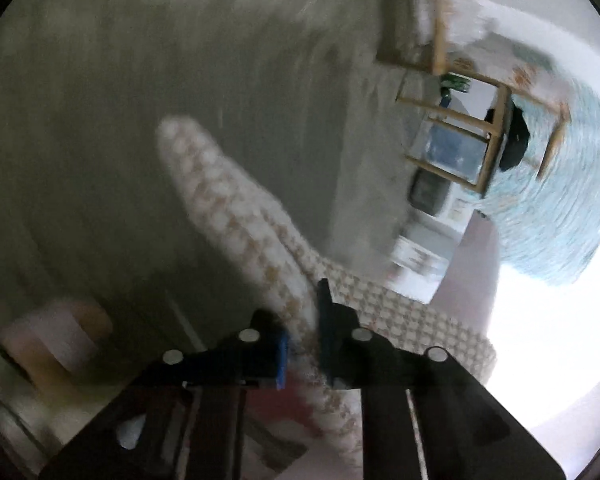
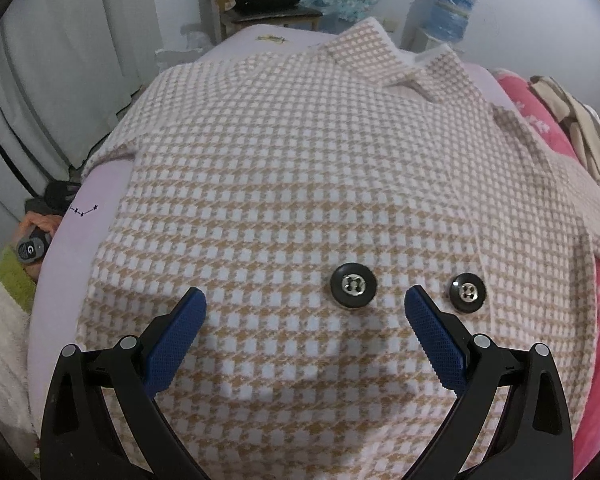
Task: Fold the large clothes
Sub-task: 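Grasp the coat sleeve cuff with the left tool and lift it, then lay the held sleeve across the coat front and open the left tool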
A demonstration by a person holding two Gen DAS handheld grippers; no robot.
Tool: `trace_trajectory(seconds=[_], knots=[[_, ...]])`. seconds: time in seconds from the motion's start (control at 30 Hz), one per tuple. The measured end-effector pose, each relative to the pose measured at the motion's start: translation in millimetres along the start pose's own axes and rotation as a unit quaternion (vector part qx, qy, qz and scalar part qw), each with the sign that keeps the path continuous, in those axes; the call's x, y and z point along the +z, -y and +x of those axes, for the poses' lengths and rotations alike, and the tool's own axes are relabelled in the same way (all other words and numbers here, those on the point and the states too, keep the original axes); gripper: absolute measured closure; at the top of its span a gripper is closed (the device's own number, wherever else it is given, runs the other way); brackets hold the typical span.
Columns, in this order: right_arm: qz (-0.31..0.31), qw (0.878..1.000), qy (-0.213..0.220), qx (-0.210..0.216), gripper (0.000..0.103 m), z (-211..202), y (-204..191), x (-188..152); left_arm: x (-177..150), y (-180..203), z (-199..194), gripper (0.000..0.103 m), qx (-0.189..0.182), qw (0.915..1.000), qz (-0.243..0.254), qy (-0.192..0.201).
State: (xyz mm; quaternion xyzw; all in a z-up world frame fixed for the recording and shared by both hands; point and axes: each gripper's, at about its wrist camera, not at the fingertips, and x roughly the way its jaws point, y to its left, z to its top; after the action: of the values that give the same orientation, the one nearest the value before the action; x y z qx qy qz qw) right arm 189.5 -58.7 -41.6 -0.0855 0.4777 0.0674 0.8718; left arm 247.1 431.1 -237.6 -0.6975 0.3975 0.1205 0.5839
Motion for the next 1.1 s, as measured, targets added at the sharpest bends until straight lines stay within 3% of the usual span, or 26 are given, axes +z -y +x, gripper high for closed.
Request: trace_trajectory(seconds=[0.07, 0.13, 0.2, 0.27, 0.3, 0.37, 0.4, 0.43, 0.53, 0.6, 0.7, 0.77, 0.8, 0.83, 0.9, 0.97, 1.1], knots=[[0.003, 1.0, 0.006, 0.001, 0.008, -4.0, 4.3, -1.0, -6.9, 34.2, -27.9, 0.094, 0.039, 0.9934, 0.085, 0.067], [0.006, 1.0, 0.015, 0.0, 0.008, -8.1, 10.0, -1.4, -27.2, 81.1, -65.1, 0.095, 0.074, 0.9681, 0.187, 0.149], [0.011, 1.0, 0.024, -0.001, 0.008, -14.5, 15.5, -3.3, -61.8, 131.6, -99.9, 0.095, 0.08, 0.9298, 0.287, 0.216], [0.018, 0.999, 0.033, 0.0, 0.008, -21.1, 22.0, -6.9, -101.4, 169.1, -125.0, 0.095, 0.064, 0.8947, 0.362, 0.253], [0.021, 0.999, 0.036, 0.001, 0.008, -22.9, 24.8, -6.6, -133.1, 193.8, -138.7, 0.095, 0.05, 0.869, 0.413, 0.268], [0.031, 0.998, 0.047, 0.002, 0.008, -31.4, 33.1, -12.1, -183.8, 226.0, -151.2, 0.095, 0.018, 0.8339, 0.481, 0.271], [0.037, 0.998, 0.053, 0.002, 0.008, -36.3, 38.0, -16.0, -205.1, 236.5, -153.9, 0.095, 0.005, 0.8208, 0.506, 0.265], [0.042, 0.998, 0.056, 0.001, 0.008, -39.2, 42.3, -17.7, -241.7, 251.1, -154.7, 0.095, -0.014, 0.7994, 0.546, 0.25], [0.058, 0.996, 0.068, -0.003, 0.008, -51.9, 59.1, -27.1, -317.8, 266.6, -137.4, 0.095, -0.035, 0.7608, 0.618, 0.194], [0.069, 0.995, 0.074, -0.009, 0.008, -57.7, 71.3, -32.3, -357.5, 262.0, -115.0, 0.094, -0.032, 0.7482, 0.646, 0.146], [0.09, 0.993, 0.075, -0.02, 0.008, -64.6, 92.9, -45.0, -396.6, 234.7, -70.0, 0.084, -0.016, 0.7414, 0.667, 0.069], [0.111, 0.991, 0.069, -0.025, 0.008, -66.0, 111.8, -55.9, -406.0, 219.6, -33.4, 0.051, 0.005, 0.744, 0.668, 0.028], [0.12, 0.99, 0.063, -0.026, 0.008, -65.0, 120.7, -60.6, -407.2, 204.5, -17.4, 0.043, 0.015, 0.7493, 0.662, 0.014], [0.129, 0.99, 0.058, -0.027, 0.008, -63.9, 127.9, -64.9, -408.6, 195.4, -5.1, 0.036, 0.026, 0.7509, 0.66, 0.008], [0.142, 0.988, 0.049, -0.027, 0.008, -62.5, 139.6, -70.8, -412.6, 169.7, 15.2, 0.035, 0.054, 0.7444, 0.666, -0.004], [0.151, 0.987, 0.04, -0.024, 0.008, -61.0, 151.7, -79.0, -415.4, 155.6, 20.6, 0.026, 0.068, 0.7405, 0.669, -0.005], [0.153, 0.988, 0.036, -0.012, 0.008, -61.8, 164.5, -75.8, -413.9, 145.8, -2.4, 0.018, 0.047, 0.7427, 0.668, 0.0]])
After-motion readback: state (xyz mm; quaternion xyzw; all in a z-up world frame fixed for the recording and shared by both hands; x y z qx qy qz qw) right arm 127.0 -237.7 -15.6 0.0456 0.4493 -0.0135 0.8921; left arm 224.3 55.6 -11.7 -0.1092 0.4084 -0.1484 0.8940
